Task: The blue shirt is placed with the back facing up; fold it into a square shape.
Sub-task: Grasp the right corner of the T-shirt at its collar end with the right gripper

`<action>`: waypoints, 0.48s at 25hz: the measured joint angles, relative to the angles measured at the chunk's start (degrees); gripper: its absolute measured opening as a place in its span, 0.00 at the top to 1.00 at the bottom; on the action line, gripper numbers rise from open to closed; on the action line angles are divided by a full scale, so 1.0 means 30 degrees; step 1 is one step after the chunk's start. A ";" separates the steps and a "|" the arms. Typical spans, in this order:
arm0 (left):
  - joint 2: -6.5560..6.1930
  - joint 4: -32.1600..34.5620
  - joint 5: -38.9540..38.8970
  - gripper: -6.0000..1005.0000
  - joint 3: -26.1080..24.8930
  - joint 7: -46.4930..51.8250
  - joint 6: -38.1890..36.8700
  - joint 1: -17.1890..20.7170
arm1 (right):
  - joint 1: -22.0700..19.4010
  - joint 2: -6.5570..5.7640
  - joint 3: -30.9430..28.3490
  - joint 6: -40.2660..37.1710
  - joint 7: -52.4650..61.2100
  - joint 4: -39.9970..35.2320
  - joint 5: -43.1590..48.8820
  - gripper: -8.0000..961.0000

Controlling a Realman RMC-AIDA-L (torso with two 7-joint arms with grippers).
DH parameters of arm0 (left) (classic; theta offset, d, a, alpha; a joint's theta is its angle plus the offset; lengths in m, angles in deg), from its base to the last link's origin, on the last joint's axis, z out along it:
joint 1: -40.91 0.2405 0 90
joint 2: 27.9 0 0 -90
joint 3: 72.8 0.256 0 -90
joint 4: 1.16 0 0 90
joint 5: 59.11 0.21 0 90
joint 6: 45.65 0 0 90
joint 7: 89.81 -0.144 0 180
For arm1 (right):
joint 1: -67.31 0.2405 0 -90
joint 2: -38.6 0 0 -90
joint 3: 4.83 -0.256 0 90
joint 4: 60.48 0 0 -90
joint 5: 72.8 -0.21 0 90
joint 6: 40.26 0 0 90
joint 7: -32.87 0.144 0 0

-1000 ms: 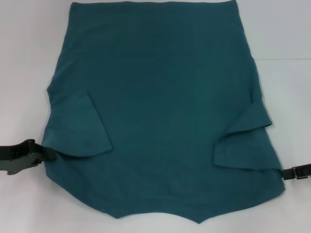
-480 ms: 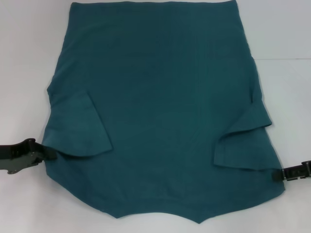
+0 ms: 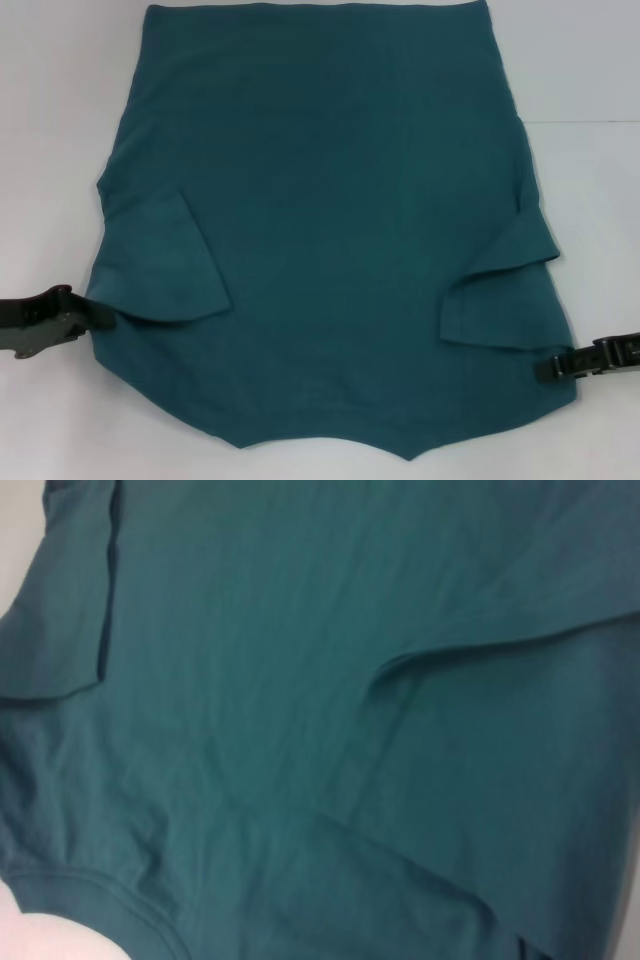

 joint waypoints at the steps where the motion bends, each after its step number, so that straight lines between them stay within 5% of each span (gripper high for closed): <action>1: 0.0010 0.0004 -0.0069 0.93 0.0005 0.0003 -0.0001 0.0013 | 0.0064 0.0053 0.0000 -0.0001 0.0008 0.0008 -0.0005 0.36; 12: -0.0004 0.0012 -0.0491 0.92 0.0003 -0.0039 -0.0001 0.0020 | 0.0457 0.0231 0.0367 -0.0002 0.0903 0.0032 0.0011 0.39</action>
